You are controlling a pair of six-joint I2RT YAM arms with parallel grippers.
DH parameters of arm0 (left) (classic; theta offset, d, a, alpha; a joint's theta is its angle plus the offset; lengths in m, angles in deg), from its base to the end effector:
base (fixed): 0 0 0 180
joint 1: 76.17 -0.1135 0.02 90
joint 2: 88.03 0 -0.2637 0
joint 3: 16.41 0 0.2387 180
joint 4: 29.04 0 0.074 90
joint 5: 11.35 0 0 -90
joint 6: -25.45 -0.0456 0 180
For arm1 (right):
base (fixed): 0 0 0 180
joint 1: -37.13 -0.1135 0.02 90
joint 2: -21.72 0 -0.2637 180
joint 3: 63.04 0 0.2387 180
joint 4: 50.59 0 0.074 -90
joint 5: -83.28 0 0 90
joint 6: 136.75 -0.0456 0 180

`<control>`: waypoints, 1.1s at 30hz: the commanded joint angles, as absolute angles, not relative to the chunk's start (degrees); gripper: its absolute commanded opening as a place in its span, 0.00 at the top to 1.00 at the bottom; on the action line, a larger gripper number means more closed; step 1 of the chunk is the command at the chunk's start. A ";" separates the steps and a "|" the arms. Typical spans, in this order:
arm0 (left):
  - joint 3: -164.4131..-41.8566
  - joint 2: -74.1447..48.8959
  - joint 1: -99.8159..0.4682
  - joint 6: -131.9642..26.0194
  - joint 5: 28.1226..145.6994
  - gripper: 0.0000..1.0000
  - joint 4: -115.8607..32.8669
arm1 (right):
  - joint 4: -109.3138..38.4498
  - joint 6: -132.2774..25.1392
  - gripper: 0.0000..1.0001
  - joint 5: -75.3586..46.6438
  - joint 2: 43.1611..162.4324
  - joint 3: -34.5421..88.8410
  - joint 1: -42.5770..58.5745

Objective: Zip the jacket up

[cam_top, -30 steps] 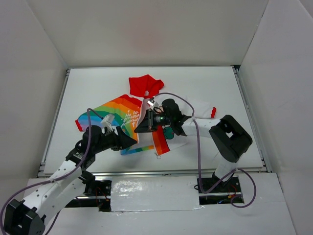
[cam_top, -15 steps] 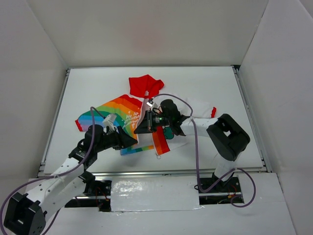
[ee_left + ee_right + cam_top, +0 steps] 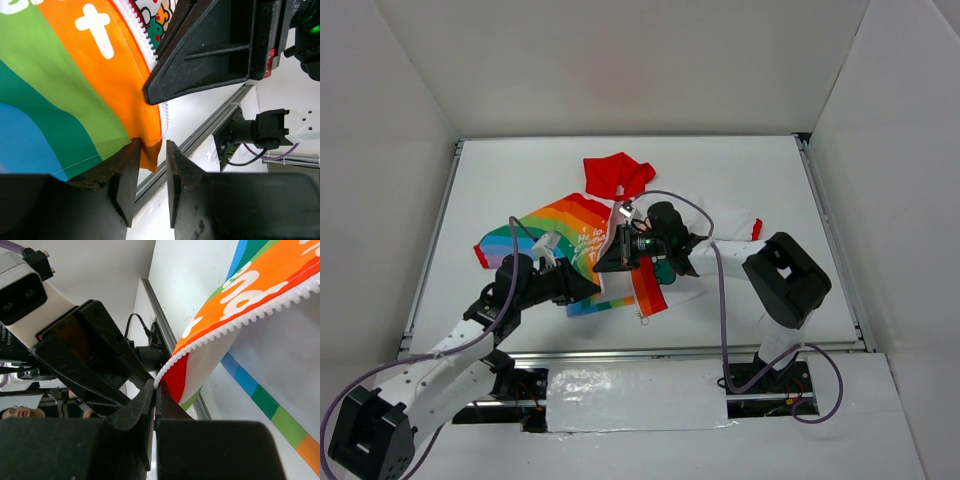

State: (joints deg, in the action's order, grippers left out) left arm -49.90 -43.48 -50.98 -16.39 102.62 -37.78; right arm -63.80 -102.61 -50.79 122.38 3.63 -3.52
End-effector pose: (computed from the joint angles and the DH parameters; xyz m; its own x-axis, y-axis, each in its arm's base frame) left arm 0.1506 -0.0913 0.2135 -0.7519 -0.3986 -0.5251 0.2618 0.5504 -0.7928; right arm 0.2574 0.2628 0.2013 -0.9468 -0.0291 -0.3205 -0.3168 0.2595 0.9123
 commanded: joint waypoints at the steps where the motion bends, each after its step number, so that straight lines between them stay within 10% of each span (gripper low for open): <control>1: -48.90 -43.73 -51.21 -17.01 104.14 0.64 -33.68 | -64.50 -102.21 1.00 -51.72 122.61 6.09 -4.10; 9: -47.66 -42.15 -51.21 -16.74 104.84 1.00 -31.38 | -64.59 -102.56 1.00 -51.98 122.53 6.19 -4.10; 13: -47.32 -43.03 -51.21 -16.13 104.49 1.00 -30.25 | -65.56 -103.09 1.00 -52.42 122.70 5.74 -4.18; 14: -47.23 -43.20 -51.21 -15.78 104.66 1.00 -29.81 | -65.82 -103.18 0.93 -52.51 122.70 5.66 -4.10; 15: -46.96 -43.47 -51.21 -15.42 104.58 1.00 -29.45 | -65.91 -103.01 0.64 -52.59 122.79 5.31 -4.10; 19: -47.05 -45.57 -51.21 -13.32 103.17 1.00 -30.06 | -65.04 -100.90 0.26 -51.55 119.12 1.62 -2.87; 33: -47.23 -55.07 -51.39 -5.93 96.06 1.00 -41.05 | -15.39 -82.61 0.43 -3.68 99.14 -2.61 -11.99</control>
State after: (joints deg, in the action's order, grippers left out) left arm -46.58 -53.29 -51.05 -7.47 98.33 -38.74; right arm -32.06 -87.16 -20.54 99.08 -4.98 -8.02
